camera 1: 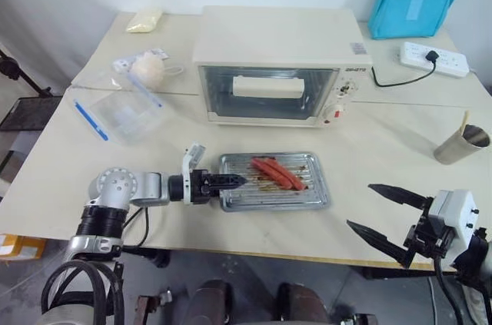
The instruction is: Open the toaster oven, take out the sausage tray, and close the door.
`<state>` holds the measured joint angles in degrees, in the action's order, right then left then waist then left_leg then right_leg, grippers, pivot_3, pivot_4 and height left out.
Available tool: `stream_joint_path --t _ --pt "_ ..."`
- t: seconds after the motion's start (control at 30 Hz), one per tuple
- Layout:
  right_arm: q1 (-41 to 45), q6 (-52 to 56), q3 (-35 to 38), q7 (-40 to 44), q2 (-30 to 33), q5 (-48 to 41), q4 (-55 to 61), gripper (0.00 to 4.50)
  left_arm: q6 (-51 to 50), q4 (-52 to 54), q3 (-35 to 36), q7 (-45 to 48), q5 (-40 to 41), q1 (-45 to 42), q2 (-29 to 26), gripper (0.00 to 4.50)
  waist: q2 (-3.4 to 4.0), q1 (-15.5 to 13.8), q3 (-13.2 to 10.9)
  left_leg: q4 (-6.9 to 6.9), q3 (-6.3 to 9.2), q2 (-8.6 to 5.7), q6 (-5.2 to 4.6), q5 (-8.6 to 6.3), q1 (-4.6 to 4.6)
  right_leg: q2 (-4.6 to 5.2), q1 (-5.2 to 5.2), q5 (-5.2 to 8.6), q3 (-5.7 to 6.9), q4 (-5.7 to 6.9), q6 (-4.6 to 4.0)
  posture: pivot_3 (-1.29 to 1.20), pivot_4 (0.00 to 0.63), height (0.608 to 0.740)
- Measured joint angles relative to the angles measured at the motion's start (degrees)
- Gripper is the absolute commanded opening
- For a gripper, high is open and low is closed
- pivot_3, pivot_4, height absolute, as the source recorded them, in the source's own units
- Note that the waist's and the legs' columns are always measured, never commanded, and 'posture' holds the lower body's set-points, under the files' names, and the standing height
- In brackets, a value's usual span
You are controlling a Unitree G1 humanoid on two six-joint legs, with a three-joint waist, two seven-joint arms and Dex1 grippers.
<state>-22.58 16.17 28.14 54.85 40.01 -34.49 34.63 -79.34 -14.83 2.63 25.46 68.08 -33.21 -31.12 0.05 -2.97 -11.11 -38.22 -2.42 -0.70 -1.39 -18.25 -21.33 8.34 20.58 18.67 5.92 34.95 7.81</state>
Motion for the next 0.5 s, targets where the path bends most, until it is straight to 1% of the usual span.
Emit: stream_joint_path --t 0.03,0.13,0.27,0.33,0.4,0.5 --pt "0.36 0.00 -0.45 0.18 0.07 0.07 -0.44 4.50 0.56 1.64 0.66 1.00 -0.57 1.12 -1.57 4.47 -0.01 0.24 0.00 0.04 -0.01 0.02 0.02 0.01 0.04 -0.02 -0.01 0.01 -0.01 0.00 -0.01 0.00 0.150 0.740" --pt "1.30 -0.02 -1.32 0.94 0.34 0.49 -2.07 4.50 5.32 7.96 1.54 6.59 -4.34 6.37 -8.66 4.47 0.00 1.61 0.00 0.19 -0.06 0.08 0.09 0.04 0.15 -0.05 -0.01 0.06 -0.04 0.00 -0.11 0.00 0.150 0.740" --pt "3.04 -0.17 -2.79 1.89 0.79 1.08 -3.85 4.50 16.94 12.43 2.04 15.68 -11.83 13.42 -14.14 4.47 0.02 1.82 0.00 0.22 -0.14 0.24 0.17 0.00 0.18 -0.11 0.03 0.11 -0.04 -0.06 -0.21 0.00 0.150 0.740" --pt "4.44 -0.63 -3.16 2.32 1.23 1.37 -4.82 4.50 28.62 13.21 4.58 22.61 -17.48 19.58 -15.88 4.47 0.03 2.04 -0.02 0.28 -0.26 0.29 0.21 -0.04 0.14 -0.09 0.11 0.13 -0.06 -0.15 -0.24 0.00 0.150 0.740" --pt "6.01 -0.63 -3.30 2.89 2.01 1.35 -6.41 4.50 39.43 14.08 7.04 27.26 -23.00 24.51 -17.23 4.47 0.01 1.80 -0.04 0.28 -0.26 0.34 0.21 -0.09 0.07 -0.02 0.13 0.12 -0.04 -0.28 -0.25 0.00 0.150 0.740" --pt "8.26 -0.59 -2.93 5.77 4.92 0.49 -8.56 4.50 60.78 14.55 12.40 33.86 -32.14 31.67 -17.69 4.47 0.02 1.59 -0.05 0.28 -0.28 0.36 0.14 -0.24 0.04 0.18 0.12 0.12 -0.01 -0.58 -0.25 0.00 0.150 0.740"
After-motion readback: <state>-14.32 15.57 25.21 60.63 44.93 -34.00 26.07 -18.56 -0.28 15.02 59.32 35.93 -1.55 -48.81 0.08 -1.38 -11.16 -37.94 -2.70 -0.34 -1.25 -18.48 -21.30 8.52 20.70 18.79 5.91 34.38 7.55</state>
